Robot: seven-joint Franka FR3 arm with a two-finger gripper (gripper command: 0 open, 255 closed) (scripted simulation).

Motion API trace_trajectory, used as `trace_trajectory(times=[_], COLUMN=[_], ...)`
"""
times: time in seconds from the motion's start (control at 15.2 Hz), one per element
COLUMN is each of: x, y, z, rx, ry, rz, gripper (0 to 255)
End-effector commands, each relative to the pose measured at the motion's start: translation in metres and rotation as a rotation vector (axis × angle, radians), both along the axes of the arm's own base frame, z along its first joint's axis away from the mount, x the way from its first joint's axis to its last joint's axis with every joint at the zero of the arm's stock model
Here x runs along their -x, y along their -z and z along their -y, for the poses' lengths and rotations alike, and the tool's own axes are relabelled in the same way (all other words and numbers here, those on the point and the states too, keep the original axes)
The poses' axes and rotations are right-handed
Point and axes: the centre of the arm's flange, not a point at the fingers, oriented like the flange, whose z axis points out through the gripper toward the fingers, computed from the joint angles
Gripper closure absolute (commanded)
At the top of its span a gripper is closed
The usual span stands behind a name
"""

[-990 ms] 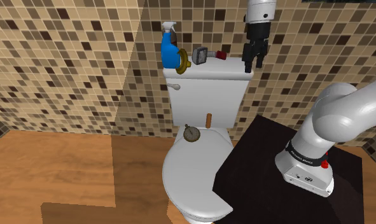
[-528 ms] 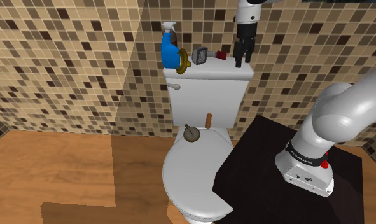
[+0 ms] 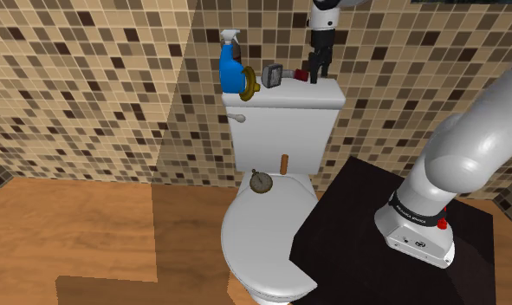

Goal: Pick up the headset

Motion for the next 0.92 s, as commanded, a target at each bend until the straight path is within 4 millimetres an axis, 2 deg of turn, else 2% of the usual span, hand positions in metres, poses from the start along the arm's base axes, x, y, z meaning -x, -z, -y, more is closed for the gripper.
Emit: trace_trajectory(times=[0.0,0.86], x=[-0.021,-0.153], y=[0.006,0.019], z=[0.015,0.101], rx=[0.008,0.055], ry=[-0.021,-0.147], rz=[0.011,0.079], gripper=[0,0])
